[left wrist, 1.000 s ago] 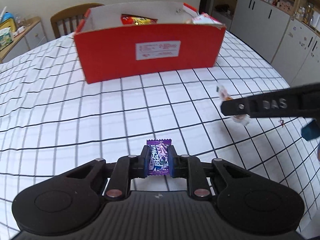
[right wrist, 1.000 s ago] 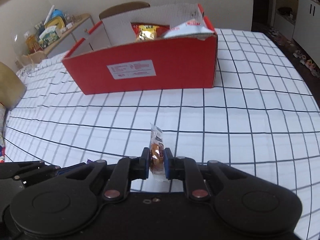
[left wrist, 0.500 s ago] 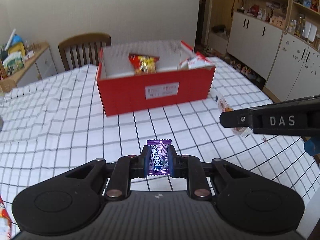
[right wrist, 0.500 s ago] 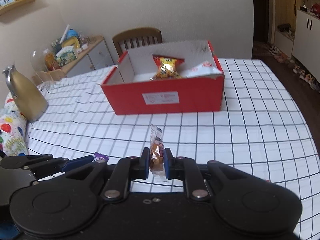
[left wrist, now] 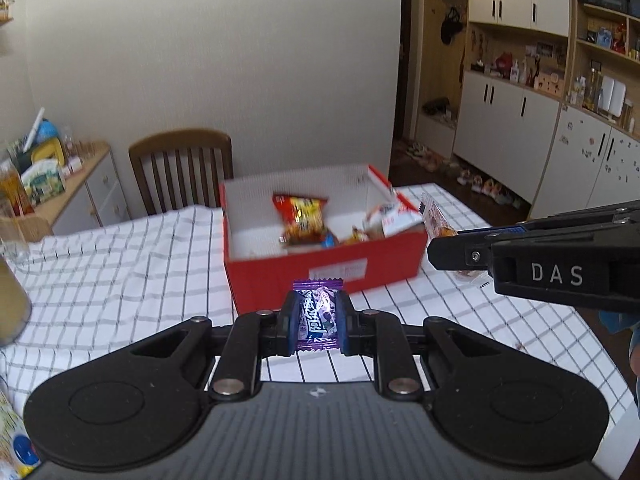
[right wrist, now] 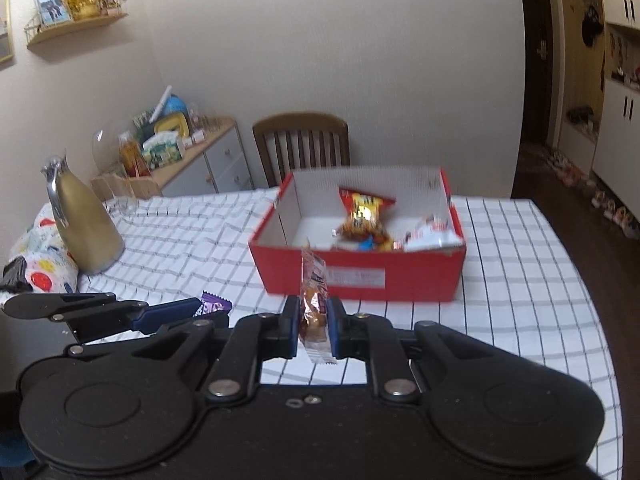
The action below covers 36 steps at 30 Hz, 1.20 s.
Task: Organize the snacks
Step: 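Lift the purple candy bar and brown candy and carry them over the red box, then lower both candies into the red box and open both tools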
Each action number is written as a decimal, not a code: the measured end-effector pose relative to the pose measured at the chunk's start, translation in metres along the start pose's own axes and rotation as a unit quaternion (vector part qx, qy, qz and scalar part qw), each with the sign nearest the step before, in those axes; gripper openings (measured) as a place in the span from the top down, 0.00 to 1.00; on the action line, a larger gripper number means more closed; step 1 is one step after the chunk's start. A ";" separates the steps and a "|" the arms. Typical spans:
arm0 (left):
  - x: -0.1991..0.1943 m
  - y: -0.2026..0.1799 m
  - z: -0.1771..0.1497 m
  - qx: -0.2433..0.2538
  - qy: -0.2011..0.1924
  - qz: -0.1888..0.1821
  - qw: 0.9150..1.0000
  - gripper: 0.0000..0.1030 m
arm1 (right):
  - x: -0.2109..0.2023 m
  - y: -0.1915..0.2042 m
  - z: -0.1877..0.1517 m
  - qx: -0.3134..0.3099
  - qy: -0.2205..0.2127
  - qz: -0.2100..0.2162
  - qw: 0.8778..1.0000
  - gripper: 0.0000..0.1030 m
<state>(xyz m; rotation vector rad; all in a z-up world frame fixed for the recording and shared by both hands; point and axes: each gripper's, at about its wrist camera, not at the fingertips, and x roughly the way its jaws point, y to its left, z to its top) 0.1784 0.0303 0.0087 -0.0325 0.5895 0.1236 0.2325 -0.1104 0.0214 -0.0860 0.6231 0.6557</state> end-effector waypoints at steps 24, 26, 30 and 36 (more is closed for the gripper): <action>0.049 0.027 0.106 -0.022 -0.039 0.015 0.999 0.82 | 0.027 0.004 0.088 -0.050 -0.065 -0.014 0.997 0.88; 0.058 0.028 0.110 -0.020 -0.037 0.019 0.999 0.82 | 0.033 0.003 0.092 -0.055 -0.064 -0.018 0.996 0.88; 0.080 0.034 0.118 -0.026 -0.022 0.021 0.999 0.82 | 0.049 -0.003 0.099 -0.058 -0.059 -0.024 0.996 0.88; 0.120 0.045 0.126 -0.048 0.015 0.016 0.999 0.82 | 0.077 -0.017 0.108 -0.056 -0.043 -0.028 0.997 0.88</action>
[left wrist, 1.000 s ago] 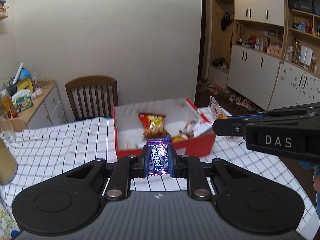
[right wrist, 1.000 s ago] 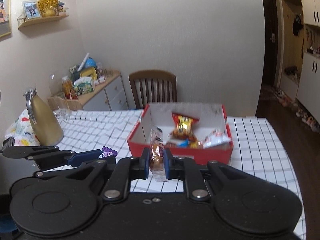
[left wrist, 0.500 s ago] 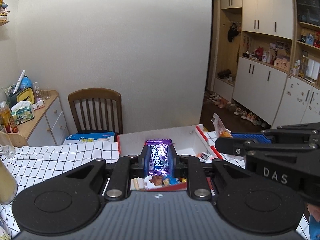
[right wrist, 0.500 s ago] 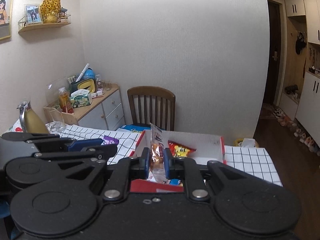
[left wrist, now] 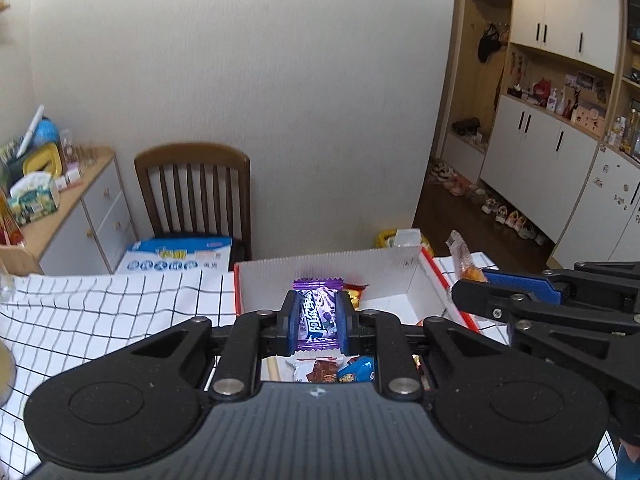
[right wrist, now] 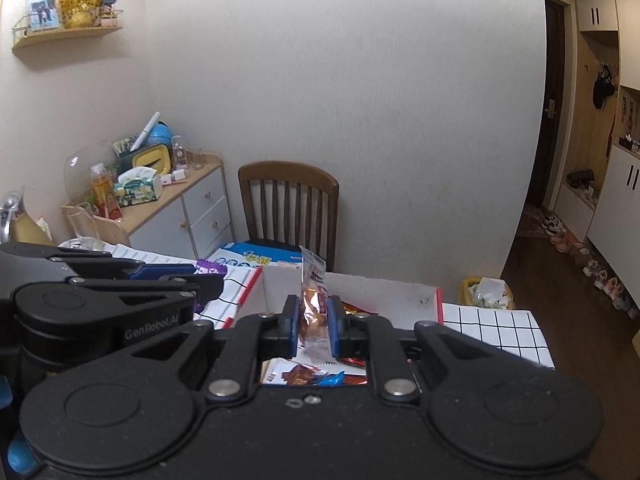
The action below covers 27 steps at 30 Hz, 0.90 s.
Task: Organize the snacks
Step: 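Lower both candies into the red box and open both tools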
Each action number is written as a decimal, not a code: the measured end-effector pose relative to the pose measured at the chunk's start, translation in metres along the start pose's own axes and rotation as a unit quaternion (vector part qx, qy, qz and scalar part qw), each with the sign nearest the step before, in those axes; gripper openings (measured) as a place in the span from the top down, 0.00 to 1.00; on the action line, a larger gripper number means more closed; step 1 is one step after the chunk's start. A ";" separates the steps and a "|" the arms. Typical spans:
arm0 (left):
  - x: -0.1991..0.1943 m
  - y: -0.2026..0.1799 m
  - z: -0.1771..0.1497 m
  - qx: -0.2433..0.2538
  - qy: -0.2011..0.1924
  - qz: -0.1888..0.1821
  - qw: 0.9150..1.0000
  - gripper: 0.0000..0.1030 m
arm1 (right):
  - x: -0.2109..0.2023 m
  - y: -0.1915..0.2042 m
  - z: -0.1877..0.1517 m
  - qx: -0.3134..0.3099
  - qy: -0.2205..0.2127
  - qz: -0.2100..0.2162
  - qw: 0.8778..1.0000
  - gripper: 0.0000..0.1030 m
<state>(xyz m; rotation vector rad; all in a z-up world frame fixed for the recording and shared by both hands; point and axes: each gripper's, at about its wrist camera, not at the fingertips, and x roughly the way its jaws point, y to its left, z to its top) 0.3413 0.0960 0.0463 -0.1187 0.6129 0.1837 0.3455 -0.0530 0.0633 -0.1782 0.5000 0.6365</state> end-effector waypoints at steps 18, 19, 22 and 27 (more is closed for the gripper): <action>0.111 -0.001 -0.018 0.011 0.109 0.019 0.994 0.82 | 0.099 -0.034 -0.017 0.024 0.089 -0.012 0.996 0.88; 0.116 -0.002 -0.020 0.013 0.113 0.019 0.993 0.82 | 0.103 -0.035 -0.019 0.026 0.093 -0.011 0.995 0.88; 0.127 -0.002 -0.026 0.015 0.125 0.023 0.992 0.82 | 0.113 -0.037 -0.023 0.029 0.104 -0.013 0.994 0.88; 0.141 -0.004 -0.035 0.026 0.142 0.030 0.989 0.82 | 0.128 -0.040 -0.032 0.030 0.123 -0.013 0.992 0.88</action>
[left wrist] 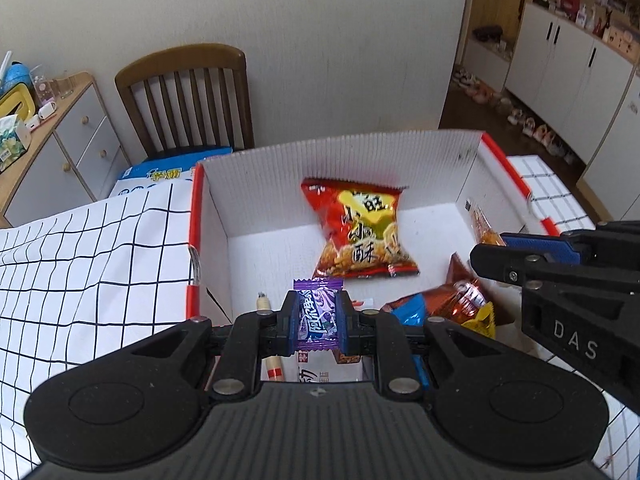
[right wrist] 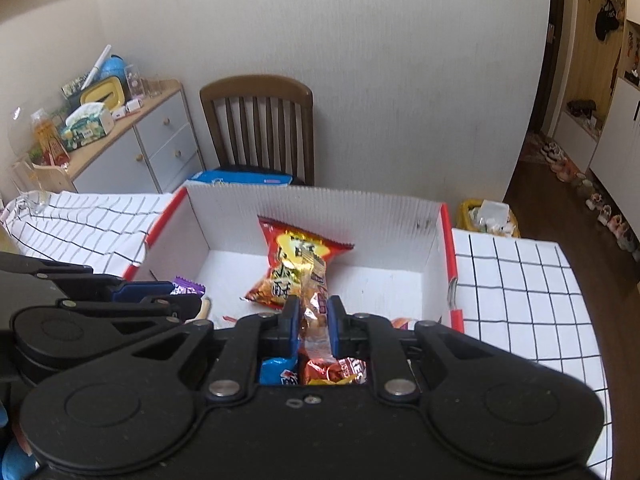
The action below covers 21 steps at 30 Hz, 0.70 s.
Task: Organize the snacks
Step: 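Lower both candies into the red box and open both tools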
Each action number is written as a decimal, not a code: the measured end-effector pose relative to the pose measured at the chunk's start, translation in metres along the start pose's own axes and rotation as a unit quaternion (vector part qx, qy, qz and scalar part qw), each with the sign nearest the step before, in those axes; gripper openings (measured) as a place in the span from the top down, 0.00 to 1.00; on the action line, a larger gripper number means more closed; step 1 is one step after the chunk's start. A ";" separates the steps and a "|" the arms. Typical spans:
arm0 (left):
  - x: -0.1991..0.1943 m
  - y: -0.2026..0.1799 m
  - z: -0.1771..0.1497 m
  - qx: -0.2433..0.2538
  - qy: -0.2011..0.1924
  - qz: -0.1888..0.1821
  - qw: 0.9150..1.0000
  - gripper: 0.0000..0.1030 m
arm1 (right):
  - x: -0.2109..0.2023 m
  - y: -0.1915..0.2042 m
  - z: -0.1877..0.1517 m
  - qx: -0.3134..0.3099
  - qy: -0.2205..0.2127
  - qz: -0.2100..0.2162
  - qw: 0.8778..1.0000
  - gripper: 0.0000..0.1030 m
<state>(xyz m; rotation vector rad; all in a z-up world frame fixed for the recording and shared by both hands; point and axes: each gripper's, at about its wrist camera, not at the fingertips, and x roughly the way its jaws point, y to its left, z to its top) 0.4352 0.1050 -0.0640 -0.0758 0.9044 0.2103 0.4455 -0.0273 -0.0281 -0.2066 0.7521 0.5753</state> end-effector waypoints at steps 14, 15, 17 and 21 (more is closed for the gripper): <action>0.024 -0.009 -0.010 -0.003 0.043 -0.002 0.999 0.82 | 0.022 -0.007 -0.012 0.009 0.034 0.007 0.999 0.81; 0.024 -0.010 -0.010 -0.002 0.043 0.000 0.999 0.82 | 0.021 -0.008 -0.013 0.011 0.035 0.009 0.999 0.80; 0.023 -0.010 -0.011 -0.006 0.046 -0.005 0.999 0.82 | 0.019 -0.010 -0.016 0.014 0.033 0.010 0.999 0.80; 0.018 -0.009 -0.011 -0.018 0.047 -0.008 0.999 0.75 | 0.015 -0.011 -0.020 0.014 0.034 0.013 0.999 0.76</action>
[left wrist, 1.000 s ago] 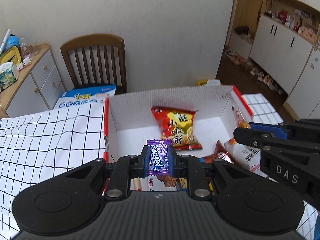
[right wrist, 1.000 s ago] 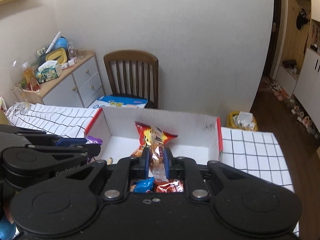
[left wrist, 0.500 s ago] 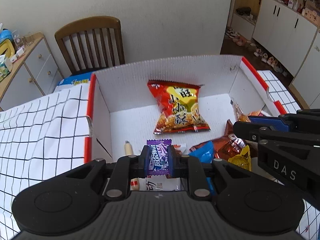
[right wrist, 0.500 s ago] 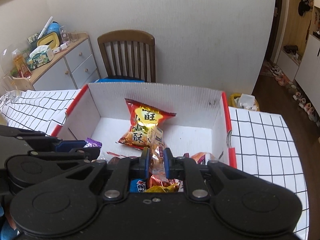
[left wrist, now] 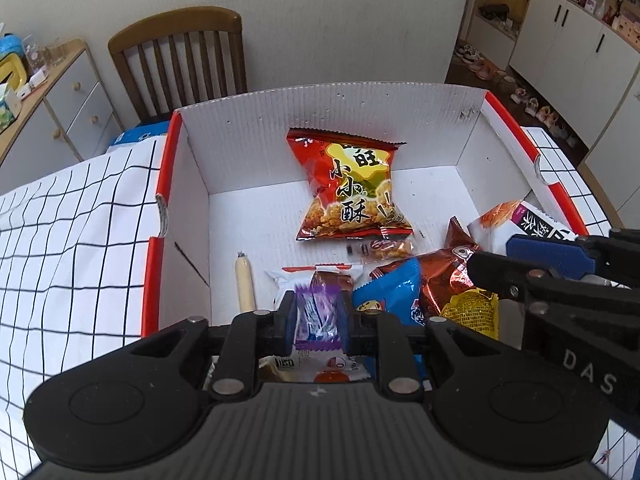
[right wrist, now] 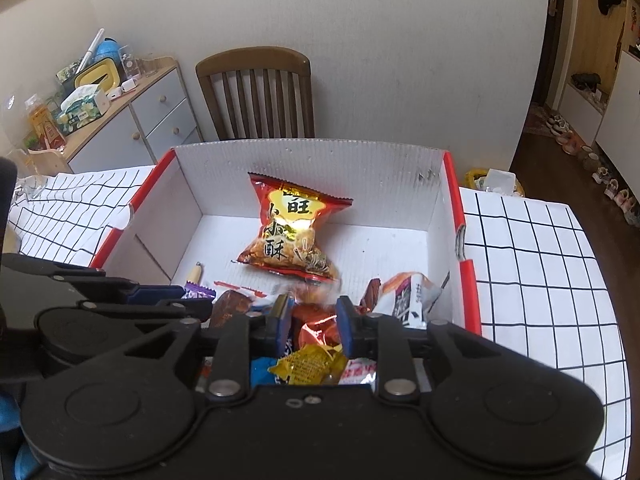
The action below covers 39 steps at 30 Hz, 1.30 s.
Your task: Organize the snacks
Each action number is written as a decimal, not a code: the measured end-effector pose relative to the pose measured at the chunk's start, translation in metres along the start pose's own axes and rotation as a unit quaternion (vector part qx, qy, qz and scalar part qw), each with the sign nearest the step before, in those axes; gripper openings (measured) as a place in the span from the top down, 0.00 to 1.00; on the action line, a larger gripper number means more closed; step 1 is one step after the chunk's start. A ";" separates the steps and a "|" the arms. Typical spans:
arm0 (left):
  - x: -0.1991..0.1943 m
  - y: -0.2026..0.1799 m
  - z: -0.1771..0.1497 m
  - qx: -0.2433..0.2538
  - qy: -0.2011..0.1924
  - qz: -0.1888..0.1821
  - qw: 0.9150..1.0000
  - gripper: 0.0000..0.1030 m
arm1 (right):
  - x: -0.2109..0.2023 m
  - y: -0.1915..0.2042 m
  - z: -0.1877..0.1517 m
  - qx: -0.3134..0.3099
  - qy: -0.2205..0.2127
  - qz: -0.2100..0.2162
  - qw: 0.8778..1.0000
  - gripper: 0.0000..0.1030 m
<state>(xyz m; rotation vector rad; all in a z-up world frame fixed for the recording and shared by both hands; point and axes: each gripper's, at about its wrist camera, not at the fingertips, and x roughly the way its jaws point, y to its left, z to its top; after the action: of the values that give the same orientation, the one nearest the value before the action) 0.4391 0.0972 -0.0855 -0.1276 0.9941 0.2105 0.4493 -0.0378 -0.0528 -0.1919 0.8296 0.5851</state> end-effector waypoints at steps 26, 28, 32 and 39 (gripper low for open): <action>-0.123 0.018 -0.033 0.003 -0.103 -0.009 0.995 0.42 | -0.097 0.026 -0.009 -0.012 -0.081 0.003 0.997 0.34; -0.132 0.019 -0.038 0.007 -0.110 -0.010 0.994 0.42 | -0.106 0.028 -0.011 -0.011 -0.090 0.006 0.996 0.30; -0.151 0.019 -0.049 0.016 -0.130 -0.006 0.991 0.42 | -0.125 0.034 -0.017 -0.019 -0.105 0.009 0.994 0.24; -0.187 0.018 -0.069 0.022 -0.161 -0.018 0.986 0.41 | -0.155 0.043 -0.029 -0.022 -0.132 0.016 0.991 0.20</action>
<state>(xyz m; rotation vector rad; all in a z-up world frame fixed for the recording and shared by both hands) 0.2798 0.0790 0.0343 -0.0679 0.6729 0.1701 0.3250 -0.0778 0.0458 -0.1367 0.5644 0.6437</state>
